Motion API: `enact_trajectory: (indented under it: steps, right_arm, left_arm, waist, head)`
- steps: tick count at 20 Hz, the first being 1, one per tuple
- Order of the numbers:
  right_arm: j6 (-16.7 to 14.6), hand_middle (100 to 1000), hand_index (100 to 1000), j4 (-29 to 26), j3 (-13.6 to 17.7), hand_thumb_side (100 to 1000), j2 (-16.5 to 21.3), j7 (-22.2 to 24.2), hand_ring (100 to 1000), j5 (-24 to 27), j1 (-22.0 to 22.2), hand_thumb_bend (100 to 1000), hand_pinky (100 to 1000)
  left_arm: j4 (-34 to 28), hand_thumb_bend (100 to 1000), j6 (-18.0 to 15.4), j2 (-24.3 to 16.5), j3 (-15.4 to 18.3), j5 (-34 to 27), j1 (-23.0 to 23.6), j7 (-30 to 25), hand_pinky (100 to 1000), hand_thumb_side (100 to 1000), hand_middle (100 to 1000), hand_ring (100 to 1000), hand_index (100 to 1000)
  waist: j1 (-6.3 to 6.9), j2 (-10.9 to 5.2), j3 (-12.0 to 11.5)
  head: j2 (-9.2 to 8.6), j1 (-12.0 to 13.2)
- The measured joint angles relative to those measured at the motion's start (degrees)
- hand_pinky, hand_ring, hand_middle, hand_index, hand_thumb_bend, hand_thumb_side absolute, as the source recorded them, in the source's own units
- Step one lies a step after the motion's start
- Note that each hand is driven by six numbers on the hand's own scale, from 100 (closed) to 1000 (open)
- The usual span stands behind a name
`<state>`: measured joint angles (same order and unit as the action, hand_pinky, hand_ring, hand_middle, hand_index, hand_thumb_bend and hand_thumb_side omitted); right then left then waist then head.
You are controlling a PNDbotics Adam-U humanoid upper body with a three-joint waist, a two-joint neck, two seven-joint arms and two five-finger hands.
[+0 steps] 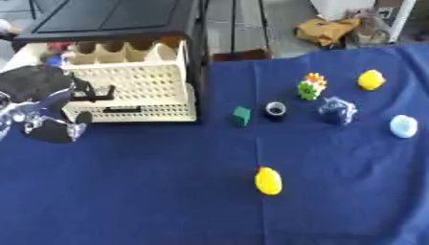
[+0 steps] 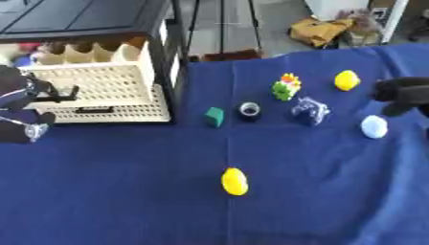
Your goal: Pick up objects from table and place into drawer.
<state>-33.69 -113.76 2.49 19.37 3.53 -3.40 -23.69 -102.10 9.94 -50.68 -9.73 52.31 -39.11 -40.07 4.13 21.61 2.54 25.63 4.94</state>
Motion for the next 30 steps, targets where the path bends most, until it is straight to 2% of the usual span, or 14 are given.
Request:
enact_trajectory:
  steps: [5,6,8,11,14,15,16,22,27,29,30]
  right_arm:
    - [-0.01,523,739,0.0,0.05,984,0.0,-0.07,721,0.03,0.0,100,664]
    - [-0.01,523,739,0.0,0.07,984,0.0,-0.08,721,0.04,0.01,100,664]
    - [-0.01,523,740,0.0,0.1,991,0.0,-0.08,722,0.07,0.01,100,664]
    - [-0.01,523,740,0.0,0.16,985,0.0,-0.08,722,0.2,0.01,100,664]
    - [-0.01,523,740,0.0,0.31,984,0.0,-0.09,723,0.23,0.04,100,664]
    - [0.0,523,740,0.0,0.33,984,0.0,-0.09,723,0.23,0.05,100,665]
    - [0.0,523,740,0.0,0.34,984,0.0,-0.09,723,0.24,0.07,100,665]
    - [0.09,524,740,0.0,0.35,983,0.0,-0.19,724,0.24,0.32,100,664]
    - [-0.33,527,742,0.0,0.72,982,0.2,-0.87,723,0.24,0.35,100,661]
    - [-0.7,532,744,0.0,0.86,999,0.87,-1.42,721,0.24,0.32,100,654]
    - [-0.91,532,744,0.0,1.02,983,1.51,-1.89,721,0.25,0.25,100,654]
  left_arm:
    - [-3.07,100,0.52,-0.81,0.01,0.15,1.4,-0.2,100,241,178,100,752]
    - [-3.66,100,0.63,-0.82,0.02,0.15,1.49,-0.25,100,244,178,100,828]
    - [-4.63,100,0.91,-0.82,0.03,0.12,1.57,-0.34,100,244,178,100,907]
    - [-5.57,100,1.38,-0.82,0.17,-0.76,1.61,-0.62,100,244,176,100,944]
    - [-6.95,100,1.77,-0.81,0.91,-3.54,1.61,-1.31,100,244,176,100,962]
    - [-7.57,100,1.83,-0.81,1.22,-4.61,1.61,-1.64,100,272,176,100,968]
    - [-8.23,100,1.9,-0.81,1.59,-5.61,1.61,-1.96,100,244,176,100,971]
    - [-11.4,100,2.25,-0.84,4.21,-8.91,1.73,-2.33,100,247,173,100,979]
    - [-11.62,100,1.2,-0.27,7.07,-13.68,0.07,3.22,100,267,168,100,963]
    - [-11.72,100,0.98,0.49,8.54,-17.35,-0.52,7.72,100,484,163,100,959]
    - [-11.74,100,1.09,1.16,9.54,-19.93,-0.78,11.36,100,418,163,100,959]
  waist:
    - [-0.06,-0.06,-0.23]
    - [-0.11,-0.07,-0.31]
    - [-0.25,-0.11,-0.43]
    - [-0.37,-0.21,-0.45]
    - [-0.37,-0.28,-0.45]
    - [-0.37,-0.31,-0.46]
    - [-0.37,-0.34,-0.48]
    - [-0.35,-0.42,-0.68]
    - [-0.64,-0.46,-0.89]
    - [-0.75,-0.57,-1.09]
    - [-0.78,-0.78,-1.28]
  head:
    - [0.01,0.0]
    - [0.01,0.0]
    - [0.01,0.0]
    - [0.01,0.0]
    - [0.01,-0.01]
    - [0.01,-0.01]
    - [0.01,-0.02]
    - [0.45,-0.17]
    - [0.54,-1.49]
    - [0.87,-2.05]
    - [1.01,-2.33]
